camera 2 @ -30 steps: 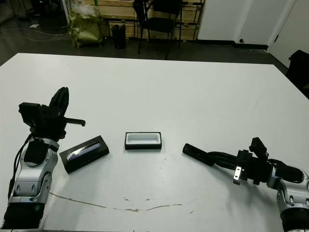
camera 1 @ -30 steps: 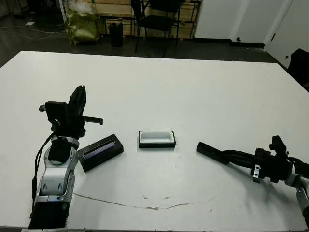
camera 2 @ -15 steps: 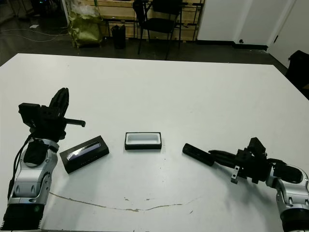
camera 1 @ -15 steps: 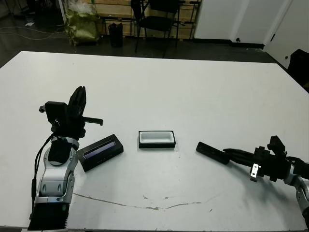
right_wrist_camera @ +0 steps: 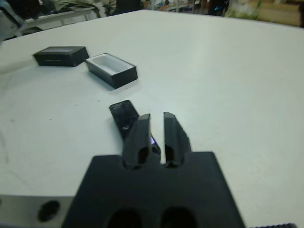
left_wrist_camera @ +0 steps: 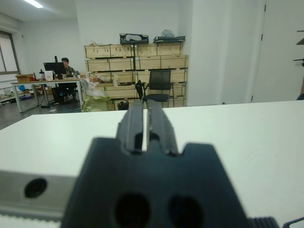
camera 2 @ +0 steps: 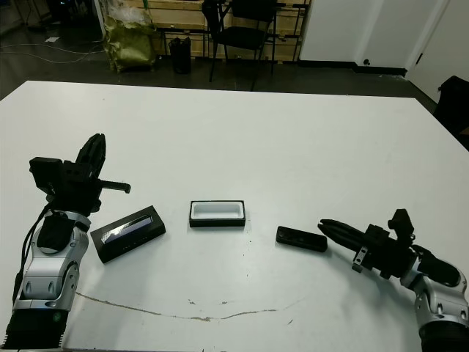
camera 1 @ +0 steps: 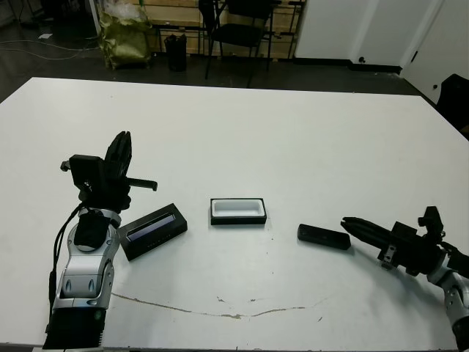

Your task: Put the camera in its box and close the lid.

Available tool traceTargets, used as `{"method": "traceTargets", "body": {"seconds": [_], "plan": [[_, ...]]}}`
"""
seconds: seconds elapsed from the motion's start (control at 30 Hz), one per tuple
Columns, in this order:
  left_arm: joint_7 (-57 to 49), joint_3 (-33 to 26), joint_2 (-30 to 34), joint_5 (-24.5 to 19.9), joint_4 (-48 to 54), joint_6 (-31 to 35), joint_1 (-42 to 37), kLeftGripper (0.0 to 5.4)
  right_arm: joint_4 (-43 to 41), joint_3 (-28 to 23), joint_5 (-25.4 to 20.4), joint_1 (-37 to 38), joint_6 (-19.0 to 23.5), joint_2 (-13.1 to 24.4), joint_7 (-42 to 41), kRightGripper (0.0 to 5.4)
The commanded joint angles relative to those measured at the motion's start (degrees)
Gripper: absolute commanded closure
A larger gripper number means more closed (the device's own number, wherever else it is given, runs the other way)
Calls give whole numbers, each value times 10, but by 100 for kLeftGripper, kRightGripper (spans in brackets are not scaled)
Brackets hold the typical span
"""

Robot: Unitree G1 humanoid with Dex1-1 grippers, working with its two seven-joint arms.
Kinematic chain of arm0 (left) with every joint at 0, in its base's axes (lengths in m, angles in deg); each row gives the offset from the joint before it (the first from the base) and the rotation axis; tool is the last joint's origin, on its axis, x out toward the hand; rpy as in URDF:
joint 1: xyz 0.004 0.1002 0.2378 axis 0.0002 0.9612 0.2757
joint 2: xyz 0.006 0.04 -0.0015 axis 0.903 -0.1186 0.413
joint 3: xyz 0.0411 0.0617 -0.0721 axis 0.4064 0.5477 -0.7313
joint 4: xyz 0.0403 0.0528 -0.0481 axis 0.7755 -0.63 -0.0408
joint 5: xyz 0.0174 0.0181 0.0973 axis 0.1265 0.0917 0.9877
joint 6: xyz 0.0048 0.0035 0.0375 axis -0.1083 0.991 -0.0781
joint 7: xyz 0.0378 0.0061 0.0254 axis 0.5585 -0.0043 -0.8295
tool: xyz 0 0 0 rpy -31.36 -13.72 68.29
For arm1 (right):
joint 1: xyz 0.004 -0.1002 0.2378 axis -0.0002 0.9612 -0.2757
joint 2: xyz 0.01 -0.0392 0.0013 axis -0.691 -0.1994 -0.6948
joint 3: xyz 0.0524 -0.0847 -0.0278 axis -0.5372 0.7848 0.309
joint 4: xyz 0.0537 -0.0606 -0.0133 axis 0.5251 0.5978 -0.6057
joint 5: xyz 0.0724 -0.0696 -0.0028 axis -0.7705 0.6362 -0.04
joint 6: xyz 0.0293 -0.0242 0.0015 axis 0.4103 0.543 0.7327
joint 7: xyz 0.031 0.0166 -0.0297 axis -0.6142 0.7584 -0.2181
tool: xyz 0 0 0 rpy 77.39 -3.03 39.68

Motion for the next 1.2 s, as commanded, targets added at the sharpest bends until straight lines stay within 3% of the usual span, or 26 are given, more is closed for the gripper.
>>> {"method": "traceTargets", "body": {"seconds": [0.03, 0.27, 0.5, 0.67, 0.93, 1.0, 1.2], "plan": [[0, 3, 2, 2, -8, 5, 3, 540, 11, -1, -1, -22, 4, 16, -33, 441], [1, 4, 4, 4, -14, -2, 3, 540, 84, -16, 7, -54, -90, 12, -79, 283], [-2, 5, 4, 6, -13, 2, 3, 540, 152, 15, 64, -94, -153, 30, -115, 128], [-2, 6, 2, 2, -10, 9, 2, 540, 195, 40, 96, -131, -158, 30, -126, 14], [0, 6, 3, 2, -17, 1, 1, 540, 242, 75, 133, -178, -173, 18, -138, 2], [-3, 6, 0, 1, -15, 5, 1, 540, 248, 81, 143, -181, -195, 15, -131, 2], [-7, 8, -1, 2, -9, 12, 2, 540, 275, 95, 156, -194, -163, 4, -143, 2]]}}
